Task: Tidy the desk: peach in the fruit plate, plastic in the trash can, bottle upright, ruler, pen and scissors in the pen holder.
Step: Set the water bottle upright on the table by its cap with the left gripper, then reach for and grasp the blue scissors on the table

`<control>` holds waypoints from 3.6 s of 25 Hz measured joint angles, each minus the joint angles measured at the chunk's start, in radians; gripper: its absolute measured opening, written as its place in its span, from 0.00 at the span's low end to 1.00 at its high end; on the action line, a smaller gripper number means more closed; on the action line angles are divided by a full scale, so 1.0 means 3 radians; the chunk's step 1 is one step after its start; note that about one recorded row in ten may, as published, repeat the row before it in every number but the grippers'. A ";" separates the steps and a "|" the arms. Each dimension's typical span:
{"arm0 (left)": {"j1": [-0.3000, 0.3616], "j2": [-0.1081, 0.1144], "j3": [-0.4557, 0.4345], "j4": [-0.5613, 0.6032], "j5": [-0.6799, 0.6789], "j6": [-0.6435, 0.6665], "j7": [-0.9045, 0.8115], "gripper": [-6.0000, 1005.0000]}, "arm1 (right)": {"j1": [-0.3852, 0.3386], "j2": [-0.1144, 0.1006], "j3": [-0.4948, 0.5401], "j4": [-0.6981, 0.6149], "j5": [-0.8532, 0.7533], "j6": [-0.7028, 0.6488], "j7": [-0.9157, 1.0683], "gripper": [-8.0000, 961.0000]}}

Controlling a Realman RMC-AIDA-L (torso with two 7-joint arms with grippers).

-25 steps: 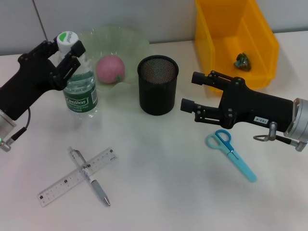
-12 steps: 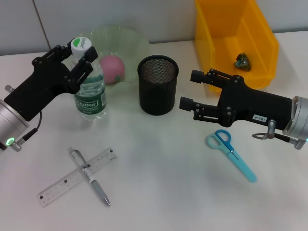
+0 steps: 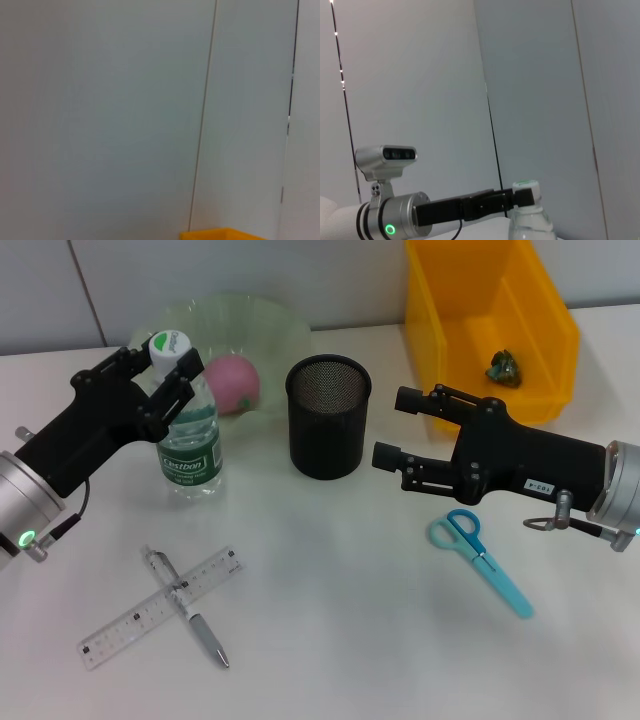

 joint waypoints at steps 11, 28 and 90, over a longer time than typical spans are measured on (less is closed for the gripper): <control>-0.0017 -0.0004 0.0006 -0.0088 0.0000 -0.0044 -0.0015 0.59 | 0.0006 0.0000 -0.0025 -0.0001 0.0000 0.0005 -0.0003 0.84; -0.0018 -0.0006 0.0064 -0.0094 0.0023 -0.0034 -0.0091 0.61 | 0.0029 0.0000 -0.0034 0.0009 0.0000 0.0011 -0.0005 0.84; 0.0800 0.0044 0.0363 0.2590 0.2715 0.0919 -0.2610 0.81 | -0.0376 -0.0204 0.0228 -0.0138 -0.0183 -0.0579 0.0332 0.84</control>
